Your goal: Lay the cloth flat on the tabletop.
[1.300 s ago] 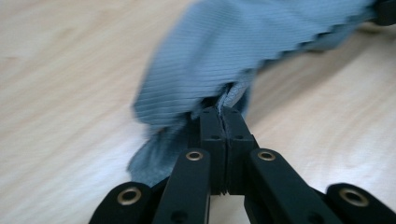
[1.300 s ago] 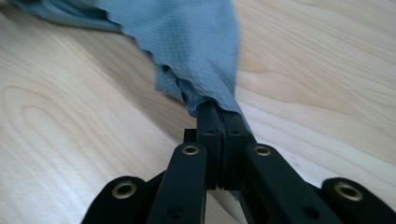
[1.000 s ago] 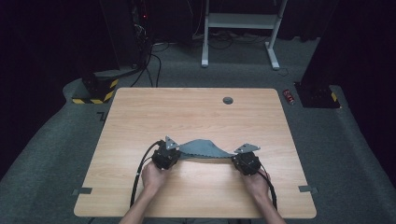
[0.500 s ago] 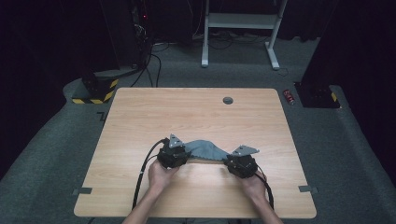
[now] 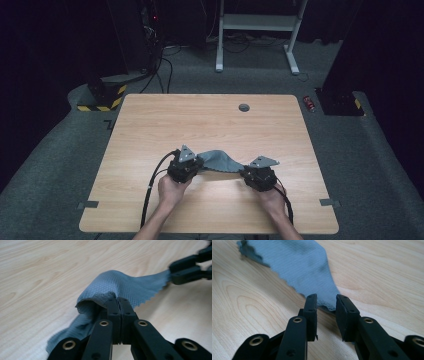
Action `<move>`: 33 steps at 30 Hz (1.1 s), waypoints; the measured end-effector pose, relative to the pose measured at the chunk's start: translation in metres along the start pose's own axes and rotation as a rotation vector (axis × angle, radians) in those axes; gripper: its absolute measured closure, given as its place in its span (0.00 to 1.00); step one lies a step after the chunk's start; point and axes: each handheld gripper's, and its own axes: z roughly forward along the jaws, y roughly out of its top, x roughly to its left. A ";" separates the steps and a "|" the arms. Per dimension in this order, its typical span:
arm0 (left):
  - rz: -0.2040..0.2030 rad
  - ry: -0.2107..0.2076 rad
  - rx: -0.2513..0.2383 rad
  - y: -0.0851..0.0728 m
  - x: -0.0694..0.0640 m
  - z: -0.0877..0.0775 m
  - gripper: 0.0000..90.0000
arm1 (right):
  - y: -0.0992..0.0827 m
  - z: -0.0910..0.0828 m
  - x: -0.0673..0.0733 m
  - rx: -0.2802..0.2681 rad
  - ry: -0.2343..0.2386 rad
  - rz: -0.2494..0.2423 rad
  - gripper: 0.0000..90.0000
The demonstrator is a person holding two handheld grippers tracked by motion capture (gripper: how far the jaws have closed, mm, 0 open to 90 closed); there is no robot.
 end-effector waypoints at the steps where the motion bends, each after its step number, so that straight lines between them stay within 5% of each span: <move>1: -0.002 -0.009 -0.004 -0.002 -0.002 -0.003 0.99 | 0.000 -0.001 0.000 -0.005 0.000 -0.001 0.78; 6: -0.004 -0.048 0.024 -0.026 -0.017 -0.016 0.99 | 0.004 -0.006 0.000 -0.017 0.000 0.003 0.75; 12: 0.016 -0.028 0.093 -0.057 -0.028 -0.022 0.99 | 0.005 0.000 0.001 0.002 0.005 0.002 0.71; 18: -0.019 -0.028 0.140 -0.077 -0.030 -0.027 0.99 | 0.006 0.012 0.002 0.039 0.022 0.011 0.68; 25: -0.044 -0.016 0.161 -0.087 -0.027 -0.031 0.96 | 0.008 0.024 -0.001 0.055 0.031 0.054 0.66; 33: -0.076 0.022 0.093 -0.078 -0.019 -0.035 0.73 | 0.016 0.039 0.003 0.099 0.026 0.035 0.67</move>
